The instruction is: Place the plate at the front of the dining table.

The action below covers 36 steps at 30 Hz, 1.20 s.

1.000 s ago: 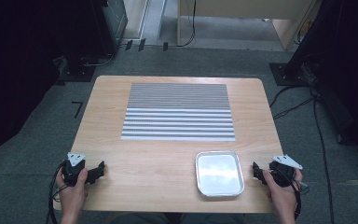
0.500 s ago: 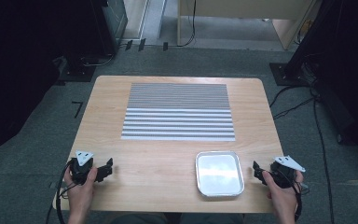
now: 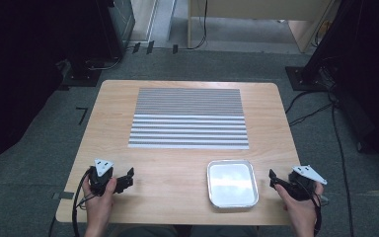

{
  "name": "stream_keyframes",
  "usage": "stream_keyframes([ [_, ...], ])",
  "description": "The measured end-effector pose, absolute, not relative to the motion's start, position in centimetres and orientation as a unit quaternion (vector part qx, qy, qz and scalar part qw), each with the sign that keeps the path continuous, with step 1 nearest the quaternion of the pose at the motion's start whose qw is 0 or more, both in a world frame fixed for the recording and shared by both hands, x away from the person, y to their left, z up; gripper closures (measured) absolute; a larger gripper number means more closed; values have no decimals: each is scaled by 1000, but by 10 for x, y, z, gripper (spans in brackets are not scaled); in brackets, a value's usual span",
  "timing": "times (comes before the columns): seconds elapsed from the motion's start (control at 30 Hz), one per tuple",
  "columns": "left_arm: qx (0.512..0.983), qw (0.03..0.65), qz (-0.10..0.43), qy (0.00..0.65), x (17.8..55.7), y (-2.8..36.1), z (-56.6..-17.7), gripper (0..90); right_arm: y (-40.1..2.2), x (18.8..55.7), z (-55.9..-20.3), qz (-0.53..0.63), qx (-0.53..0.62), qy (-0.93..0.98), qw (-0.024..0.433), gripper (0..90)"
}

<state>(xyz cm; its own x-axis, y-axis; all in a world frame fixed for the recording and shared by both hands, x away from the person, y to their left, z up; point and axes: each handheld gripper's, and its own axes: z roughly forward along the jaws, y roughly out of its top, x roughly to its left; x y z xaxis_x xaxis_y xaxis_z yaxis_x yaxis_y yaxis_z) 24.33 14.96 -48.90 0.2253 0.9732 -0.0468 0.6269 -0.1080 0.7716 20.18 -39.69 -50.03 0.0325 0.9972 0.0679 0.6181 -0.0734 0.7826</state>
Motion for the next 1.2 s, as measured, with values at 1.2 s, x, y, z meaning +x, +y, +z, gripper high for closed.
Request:
stream_keyframes([
  [1.2,753,387,198,494,234,17,-480,101,-376,196,-482,364,637,608,305,253],
])
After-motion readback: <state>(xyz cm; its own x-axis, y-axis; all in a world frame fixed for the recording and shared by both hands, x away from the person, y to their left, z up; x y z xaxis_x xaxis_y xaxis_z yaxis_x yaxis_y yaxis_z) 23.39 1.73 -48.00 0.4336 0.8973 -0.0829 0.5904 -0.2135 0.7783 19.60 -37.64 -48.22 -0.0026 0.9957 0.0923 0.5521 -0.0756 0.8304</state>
